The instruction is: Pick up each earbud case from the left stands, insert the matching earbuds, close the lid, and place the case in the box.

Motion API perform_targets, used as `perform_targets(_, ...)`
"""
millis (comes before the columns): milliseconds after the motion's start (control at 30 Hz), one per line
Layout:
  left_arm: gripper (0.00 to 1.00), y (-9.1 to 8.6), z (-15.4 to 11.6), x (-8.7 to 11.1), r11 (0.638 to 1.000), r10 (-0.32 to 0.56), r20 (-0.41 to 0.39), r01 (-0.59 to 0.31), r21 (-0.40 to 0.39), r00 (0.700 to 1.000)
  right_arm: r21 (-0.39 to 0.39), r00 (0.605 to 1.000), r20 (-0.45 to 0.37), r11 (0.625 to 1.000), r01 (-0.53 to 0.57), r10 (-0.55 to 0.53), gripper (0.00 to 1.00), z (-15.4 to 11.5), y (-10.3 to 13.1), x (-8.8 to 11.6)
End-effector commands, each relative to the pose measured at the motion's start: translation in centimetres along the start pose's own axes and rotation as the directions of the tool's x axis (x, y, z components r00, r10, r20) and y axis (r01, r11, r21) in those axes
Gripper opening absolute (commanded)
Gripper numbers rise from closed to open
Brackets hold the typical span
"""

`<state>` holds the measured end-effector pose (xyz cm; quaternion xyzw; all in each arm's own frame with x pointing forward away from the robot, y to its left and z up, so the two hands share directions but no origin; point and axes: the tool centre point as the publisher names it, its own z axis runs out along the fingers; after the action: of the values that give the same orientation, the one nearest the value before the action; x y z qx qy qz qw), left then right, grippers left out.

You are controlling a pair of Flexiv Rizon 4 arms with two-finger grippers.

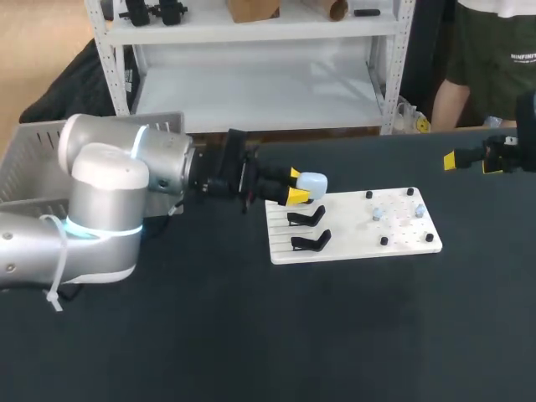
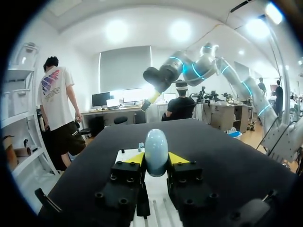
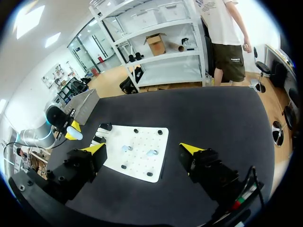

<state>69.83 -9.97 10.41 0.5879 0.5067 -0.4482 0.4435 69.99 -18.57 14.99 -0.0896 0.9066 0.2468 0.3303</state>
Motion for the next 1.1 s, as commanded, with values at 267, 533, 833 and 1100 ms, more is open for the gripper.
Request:
perform_targets(267,0.00,-0.4,0.0,0.0,0.999,0.002,0.002,-0.002,-0.046,1.000,-0.001,1.000,-0.001,1.000,0.000,0.000,1.00,0.0,0.0,0.0)
perform_targets(533,0.00,-0.4,0.0,0.0,0.999,0.002,0.002,-0.002,-0.046,1.000,-0.001,1.000,-0.001,1.000,0.000,0.000,1.00,0.0,0.0,0.0)
perform_targets(833,0.00,-0.7,0.9,-0.4,1.000,0.011,0.034,-0.010,-0.029,0.999,-0.027,1.000,-0.014,0.999,0.022,-0.022,1.00,-0.6,1.7,0.2)
perform_targets(1100,0.00,-1.0,2.2,-1.2,1.000,0.011,0.098,-0.012,0.012,0.995,-0.057,0.998,-0.038,0.997,0.043,-0.045,1.00,-1.6,4.7,2.1)
